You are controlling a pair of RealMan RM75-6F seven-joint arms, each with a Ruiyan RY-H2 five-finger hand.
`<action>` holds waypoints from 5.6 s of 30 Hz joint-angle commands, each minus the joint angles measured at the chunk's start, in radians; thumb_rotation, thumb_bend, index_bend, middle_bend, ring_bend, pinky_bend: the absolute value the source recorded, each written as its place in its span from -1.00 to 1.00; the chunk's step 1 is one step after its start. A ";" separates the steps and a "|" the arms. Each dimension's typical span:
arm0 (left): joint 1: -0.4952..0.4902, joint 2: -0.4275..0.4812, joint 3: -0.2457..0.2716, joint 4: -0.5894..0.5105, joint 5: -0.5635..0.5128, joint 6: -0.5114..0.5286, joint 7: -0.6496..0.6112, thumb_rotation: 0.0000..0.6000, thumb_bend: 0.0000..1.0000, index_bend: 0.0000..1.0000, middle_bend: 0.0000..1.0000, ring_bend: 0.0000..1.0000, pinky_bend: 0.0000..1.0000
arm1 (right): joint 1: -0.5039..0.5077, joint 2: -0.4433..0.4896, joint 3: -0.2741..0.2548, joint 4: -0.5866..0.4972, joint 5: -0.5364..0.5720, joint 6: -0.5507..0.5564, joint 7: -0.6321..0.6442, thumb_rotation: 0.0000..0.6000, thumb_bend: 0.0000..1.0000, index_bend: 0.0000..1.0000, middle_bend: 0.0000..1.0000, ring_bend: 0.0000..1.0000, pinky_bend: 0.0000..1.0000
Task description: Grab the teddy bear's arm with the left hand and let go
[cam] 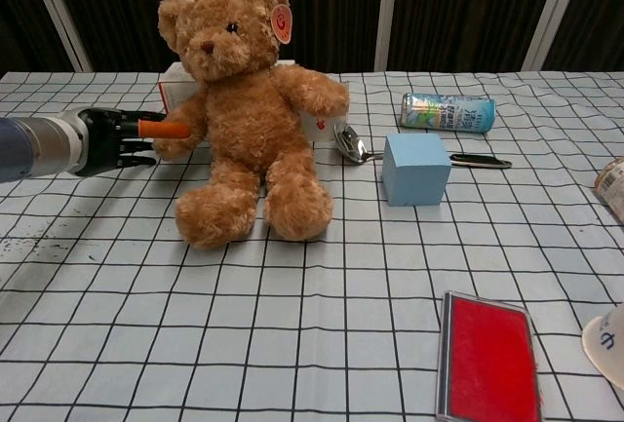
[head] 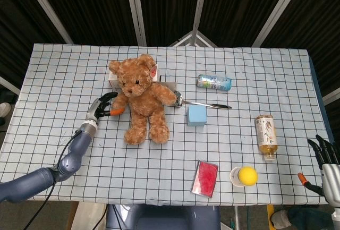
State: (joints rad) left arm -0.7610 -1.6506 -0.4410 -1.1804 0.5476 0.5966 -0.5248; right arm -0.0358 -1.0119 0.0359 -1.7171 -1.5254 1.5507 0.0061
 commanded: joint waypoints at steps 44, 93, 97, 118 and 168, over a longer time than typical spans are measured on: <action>-0.061 -0.122 -0.078 -0.040 -0.188 0.320 0.352 1.00 0.06 -0.09 -0.07 -0.82 -1.00 | -0.002 0.024 -0.014 -0.014 -0.019 -0.001 0.037 1.00 -0.57 -0.77 -0.88 -0.85 -1.00; -0.038 -0.132 -0.128 -0.086 -0.191 0.426 0.535 1.00 0.10 0.01 0.16 -0.65 -1.00 | -0.002 0.025 -0.017 -0.024 -0.014 -0.005 0.030 1.00 -0.57 -0.77 -0.88 -0.85 -1.00; -0.047 -0.138 -0.143 -0.108 -0.169 0.444 0.532 1.00 0.10 0.01 0.16 -0.65 -1.00 | -0.001 0.024 -0.016 -0.024 -0.014 -0.005 0.029 1.00 -0.56 -0.77 -0.88 -0.85 -1.00; -0.037 -0.145 -0.129 -0.123 -0.162 0.491 0.603 1.00 0.10 0.01 0.15 -0.66 -1.00 | -0.004 0.028 -0.018 -0.025 -0.021 0.001 0.036 1.00 -0.56 -0.77 -0.88 -0.85 -1.00; -0.029 -0.124 -0.104 -0.194 -0.026 0.459 0.650 1.00 -0.74 -0.95 -1.00 -1.00 -1.00 | -0.004 0.034 -0.020 -0.034 -0.011 -0.007 0.032 1.00 -0.57 -0.77 -0.88 -0.85 -1.00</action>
State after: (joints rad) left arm -0.7988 -1.7824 -0.5516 -1.3596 0.4939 1.0546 0.1450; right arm -0.0396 -0.9778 0.0157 -1.7511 -1.5366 1.5434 0.0376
